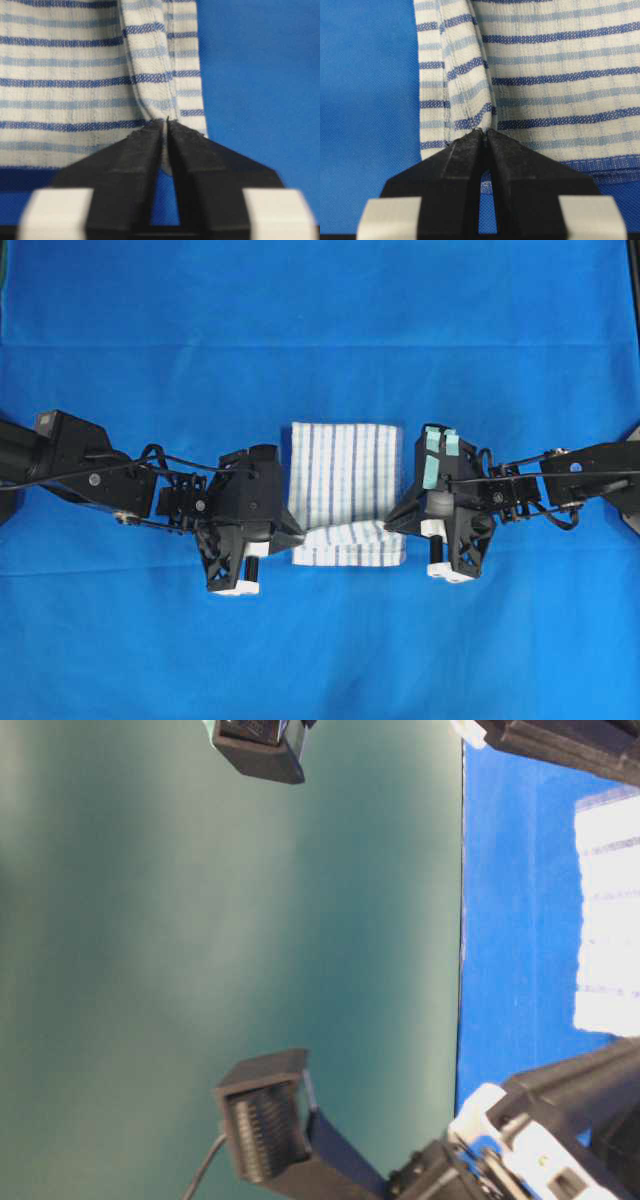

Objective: Fold the blue towel.
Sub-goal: 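Release the towel and pull both grippers outward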

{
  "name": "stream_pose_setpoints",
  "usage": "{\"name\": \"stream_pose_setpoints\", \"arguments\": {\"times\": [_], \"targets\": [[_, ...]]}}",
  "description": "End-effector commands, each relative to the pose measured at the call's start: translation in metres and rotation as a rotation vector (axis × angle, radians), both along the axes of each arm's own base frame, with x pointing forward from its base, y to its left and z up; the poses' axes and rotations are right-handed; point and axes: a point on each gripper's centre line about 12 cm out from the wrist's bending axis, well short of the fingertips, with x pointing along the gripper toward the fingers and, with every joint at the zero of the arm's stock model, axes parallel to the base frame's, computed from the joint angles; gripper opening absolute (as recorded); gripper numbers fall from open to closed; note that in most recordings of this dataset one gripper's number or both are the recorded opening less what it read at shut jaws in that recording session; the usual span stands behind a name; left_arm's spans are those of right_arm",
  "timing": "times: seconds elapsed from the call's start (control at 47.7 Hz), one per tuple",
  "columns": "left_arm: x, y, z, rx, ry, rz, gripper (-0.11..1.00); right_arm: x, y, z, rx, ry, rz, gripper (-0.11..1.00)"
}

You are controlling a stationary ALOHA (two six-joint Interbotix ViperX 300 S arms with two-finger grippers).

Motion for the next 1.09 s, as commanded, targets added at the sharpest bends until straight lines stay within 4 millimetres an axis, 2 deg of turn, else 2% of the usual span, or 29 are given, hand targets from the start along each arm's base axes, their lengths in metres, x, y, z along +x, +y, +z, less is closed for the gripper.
{"name": "stream_pose_setpoints", "arguments": {"times": [0.0,0.042,0.168,0.231,0.272,0.377,0.65,0.754,0.859,1.069], "targets": [[0.005,-0.002,0.010,-0.002,-0.032,-0.006,0.18,0.004,0.003,0.006,0.011,-0.022,-0.001,0.06],[0.005,-0.002,0.010,-0.003,-0.034,-0.005,0.28,0.005,0.004,0.007,0.017,-0.024,-0.005,0.09],[0.002,-0.002,0.017,0.002,-0.038,-0.010,0.66,0.008,0.006,0.015,0.022,-0.039,-0.005,0.48],[-0.001,-0.001,0.025,0.006,-0.037,-0.015,0.80,0.009,0.007,0.022,0.022,-0.048,-0.002,0.63],[-0.004,-0.001,0.030,0.009,-0.032,-0.017,0.81,0.009,0.007,0.029,0.021,-0.058,-0.001,0.67],[-0.013,0.000,0.053,0.009,-0.039,-0.021,0.76,0.007,0.007,0.049,0.014,-0.082,0.007,0.61],[-0.052,0.006,0.118,0.031,-0.179,-0.053,0.75,-0.014,-0.001,0.115,-0.037,-0.204,0.031,0.62],[-0.070,0.010,0.138,0.041,-0.248,-0.061,0.75,-0.029,-0.010,0.139,-0.074,-0.265,0.029,0.62],[-0.094,0.018,0.155,0.041,-0.318,-0.049,0.75,-0.045,-0.020,0.153,-0.101,-0.319,0.012,0.62],[-0.136,0.034,0.172,0.039,-0.445,-0.009,0.75,-0.085,-0.035,0.177,-0.142,-0.434,-0.020,0.62]]}}
